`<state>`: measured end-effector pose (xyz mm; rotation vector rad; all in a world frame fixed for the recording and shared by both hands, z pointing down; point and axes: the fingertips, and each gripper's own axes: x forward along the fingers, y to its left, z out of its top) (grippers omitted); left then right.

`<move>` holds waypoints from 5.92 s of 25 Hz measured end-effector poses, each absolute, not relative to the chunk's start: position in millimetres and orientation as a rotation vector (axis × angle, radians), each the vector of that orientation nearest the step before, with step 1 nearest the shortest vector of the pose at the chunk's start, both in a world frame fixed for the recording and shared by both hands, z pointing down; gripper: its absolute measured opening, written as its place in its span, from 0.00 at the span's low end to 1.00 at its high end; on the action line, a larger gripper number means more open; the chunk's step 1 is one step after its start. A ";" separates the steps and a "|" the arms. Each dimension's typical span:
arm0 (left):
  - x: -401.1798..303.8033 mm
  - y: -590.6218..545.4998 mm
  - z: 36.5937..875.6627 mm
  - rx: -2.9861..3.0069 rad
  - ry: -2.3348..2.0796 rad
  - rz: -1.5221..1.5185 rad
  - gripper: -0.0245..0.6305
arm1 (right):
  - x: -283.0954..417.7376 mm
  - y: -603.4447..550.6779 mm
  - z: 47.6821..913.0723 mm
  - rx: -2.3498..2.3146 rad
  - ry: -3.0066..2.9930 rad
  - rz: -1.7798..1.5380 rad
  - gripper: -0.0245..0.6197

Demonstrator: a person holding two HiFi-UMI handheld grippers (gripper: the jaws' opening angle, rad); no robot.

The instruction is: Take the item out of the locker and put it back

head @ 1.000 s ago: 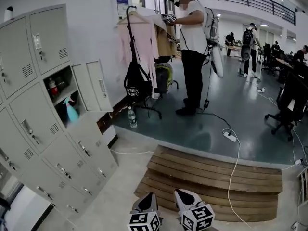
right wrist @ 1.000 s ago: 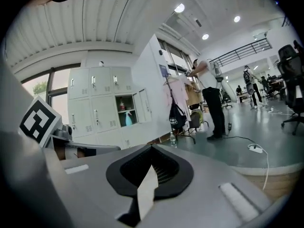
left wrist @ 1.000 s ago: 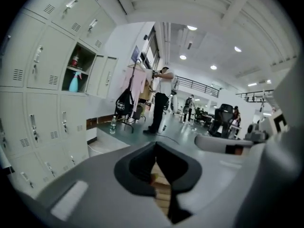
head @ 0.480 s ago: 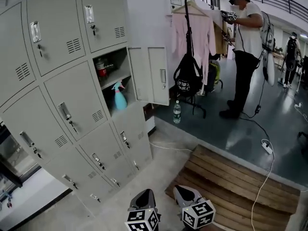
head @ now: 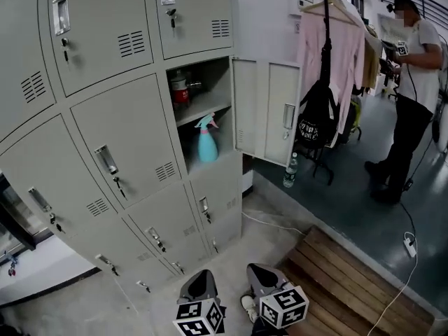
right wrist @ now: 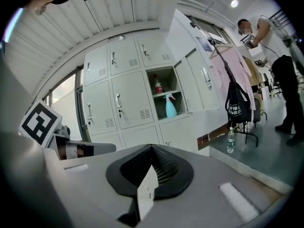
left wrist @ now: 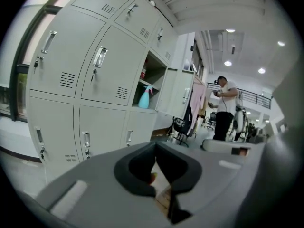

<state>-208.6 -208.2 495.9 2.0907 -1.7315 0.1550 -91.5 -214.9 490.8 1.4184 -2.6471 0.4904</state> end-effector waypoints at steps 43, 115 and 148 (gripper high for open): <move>-236.3 -474.4 487.2 1.877 -1.976 0.129 0.05 | -189.6 -619.3 432.3 1.060 -2.802 0.092 0.68; -244.6 -475.0 479.8 1.826 -2.025 0.116 0.05 | -224.8 -701.6 440.6 1.129 -2.781 0.024 0.80; -186.2 -442.8 472.3 2.008 -1.937 0.138 0.05 | -111.7 -473.1 451.9 1.010 -2.825 0.289 0.03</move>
